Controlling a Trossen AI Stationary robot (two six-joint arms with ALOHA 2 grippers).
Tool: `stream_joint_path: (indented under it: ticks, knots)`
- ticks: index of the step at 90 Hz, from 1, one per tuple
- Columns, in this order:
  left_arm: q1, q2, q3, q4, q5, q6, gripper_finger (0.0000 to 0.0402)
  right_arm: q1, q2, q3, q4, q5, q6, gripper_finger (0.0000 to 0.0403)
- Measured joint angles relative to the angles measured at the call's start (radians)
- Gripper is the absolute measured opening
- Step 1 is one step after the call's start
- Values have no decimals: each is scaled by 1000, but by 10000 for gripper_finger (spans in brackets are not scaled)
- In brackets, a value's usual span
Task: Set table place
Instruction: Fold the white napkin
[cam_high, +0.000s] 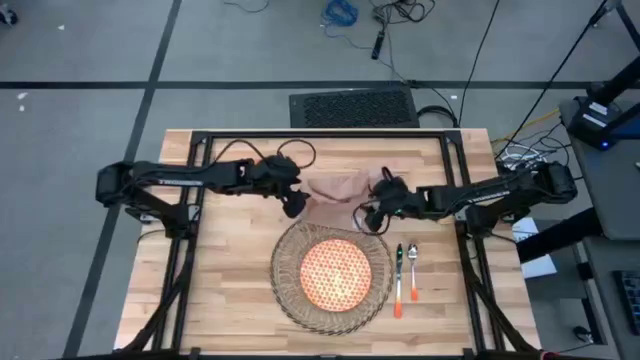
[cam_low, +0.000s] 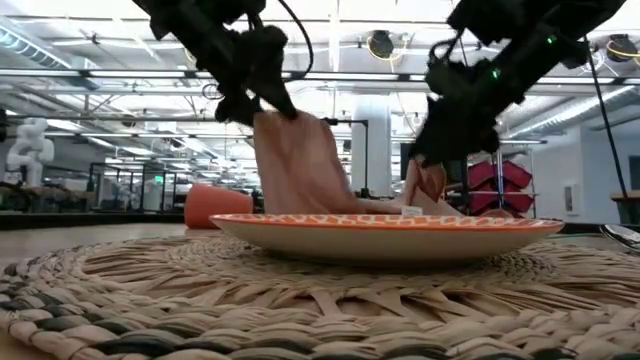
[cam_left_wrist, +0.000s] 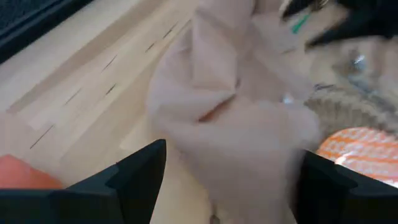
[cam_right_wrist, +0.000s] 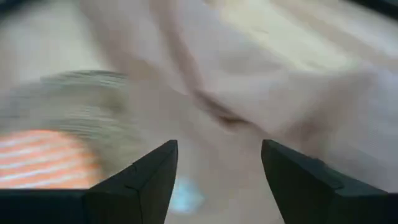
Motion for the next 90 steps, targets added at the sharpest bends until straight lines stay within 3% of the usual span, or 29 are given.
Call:
stream_joint_path:
  ticks: [11, 20, 28, 41, 49, 66, 90]
  knots:
    - [31, -50, 0, 7, 37, -23, 273, 7, 0, 0, 146, -154, -47, 222]
    - [49, -102, 0, -3, -17, -24, 273, 7, 0, 1, 208, -187, -55, 219]
    - [50, -133, 0, -24, -54, -15, 273, 6, 0, 1, 170, -175, -63, 211]
    - [-13, -140, 0, -54, 111, 24, 273, 25, 0, 1, 40, -245, -148, 199]
    - [-91, -121, 0, -80, 127, 75, 272, 54, 0, 1, -23, -272, -187, 194]
    - [-241, -50, 0, -136, -37, 142, 271, 99, 22, 1, -165, -217, -228, 192]
    - [-304, 40, 0, -148, -191, 116, 271, 67, 120, 0, -228, -129, -184, 192]
